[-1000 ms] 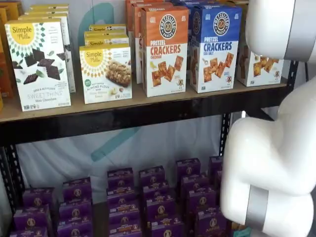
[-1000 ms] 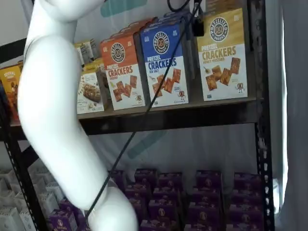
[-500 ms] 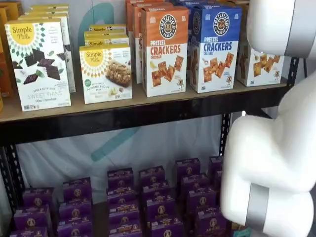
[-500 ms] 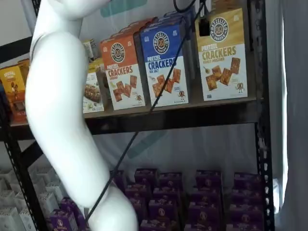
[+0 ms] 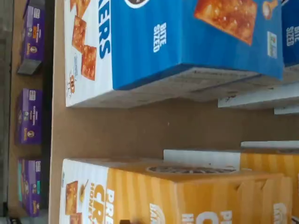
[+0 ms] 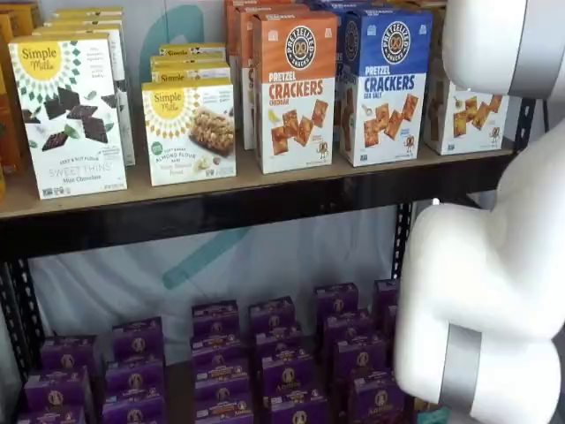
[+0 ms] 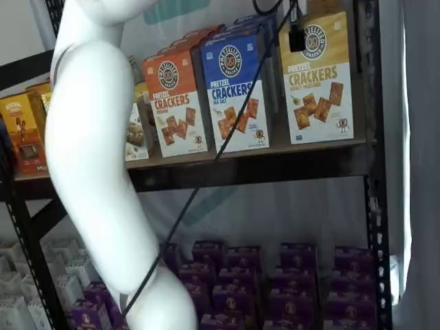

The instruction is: Retrieve the yellow and white box located on the top shelf, the sixth one from the left

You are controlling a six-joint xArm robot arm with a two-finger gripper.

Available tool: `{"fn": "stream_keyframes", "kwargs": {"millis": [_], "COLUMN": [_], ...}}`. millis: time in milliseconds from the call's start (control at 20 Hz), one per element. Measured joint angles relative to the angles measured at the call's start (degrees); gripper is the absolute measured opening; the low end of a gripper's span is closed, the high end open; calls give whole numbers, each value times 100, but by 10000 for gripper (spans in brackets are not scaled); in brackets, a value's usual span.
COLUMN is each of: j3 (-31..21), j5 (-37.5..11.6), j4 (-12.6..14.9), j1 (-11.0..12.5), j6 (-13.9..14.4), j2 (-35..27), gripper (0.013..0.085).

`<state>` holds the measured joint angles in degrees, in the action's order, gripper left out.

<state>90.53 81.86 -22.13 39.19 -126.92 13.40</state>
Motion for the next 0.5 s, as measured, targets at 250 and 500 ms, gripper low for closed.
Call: {"fn": "stream_keyframes", "kwargs": {"millis": [250, 500], "j3": [213, 559], "j5": [207, 586], "j4": [278, 643], "j1": [-112, -260], "j6": [111, 270], "j2": [-122, -321], "gripper": [850, 850]}}
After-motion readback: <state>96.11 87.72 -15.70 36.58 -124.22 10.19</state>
